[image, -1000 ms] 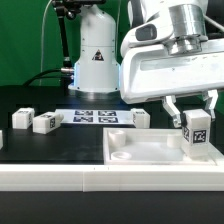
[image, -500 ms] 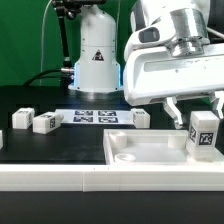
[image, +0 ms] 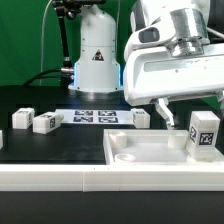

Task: Assemble one leg

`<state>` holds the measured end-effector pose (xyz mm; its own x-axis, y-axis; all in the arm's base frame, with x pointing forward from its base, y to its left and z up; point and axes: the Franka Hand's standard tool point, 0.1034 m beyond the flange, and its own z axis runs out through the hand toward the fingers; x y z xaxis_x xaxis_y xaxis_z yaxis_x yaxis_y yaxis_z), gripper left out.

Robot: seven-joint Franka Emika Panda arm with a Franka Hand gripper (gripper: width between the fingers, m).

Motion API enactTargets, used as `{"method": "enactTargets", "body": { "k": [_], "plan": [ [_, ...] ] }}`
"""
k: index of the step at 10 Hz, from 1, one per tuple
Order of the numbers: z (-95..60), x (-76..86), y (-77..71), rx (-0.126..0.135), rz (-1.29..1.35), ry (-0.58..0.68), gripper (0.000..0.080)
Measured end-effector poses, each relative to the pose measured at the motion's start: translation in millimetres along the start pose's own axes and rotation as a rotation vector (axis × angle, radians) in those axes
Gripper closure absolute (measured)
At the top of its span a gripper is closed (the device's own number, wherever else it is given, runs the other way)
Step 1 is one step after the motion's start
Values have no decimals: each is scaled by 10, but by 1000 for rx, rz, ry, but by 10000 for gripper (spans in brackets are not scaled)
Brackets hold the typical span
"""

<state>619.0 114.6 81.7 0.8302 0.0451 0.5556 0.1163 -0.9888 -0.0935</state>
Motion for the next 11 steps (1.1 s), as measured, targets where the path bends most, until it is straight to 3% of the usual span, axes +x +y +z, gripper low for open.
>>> {"method": "enactTargets", "body": {
  "k": [5,6,7,11],
  "plan": [
    [-80,178,-13,19,-1,-103,151],
    [-62,145,-27,40,4,-235,151],
    [-58,228,-16,45,7,-259,151],
    [-73,160,-9,96,16,-558,151]
  ]
}}
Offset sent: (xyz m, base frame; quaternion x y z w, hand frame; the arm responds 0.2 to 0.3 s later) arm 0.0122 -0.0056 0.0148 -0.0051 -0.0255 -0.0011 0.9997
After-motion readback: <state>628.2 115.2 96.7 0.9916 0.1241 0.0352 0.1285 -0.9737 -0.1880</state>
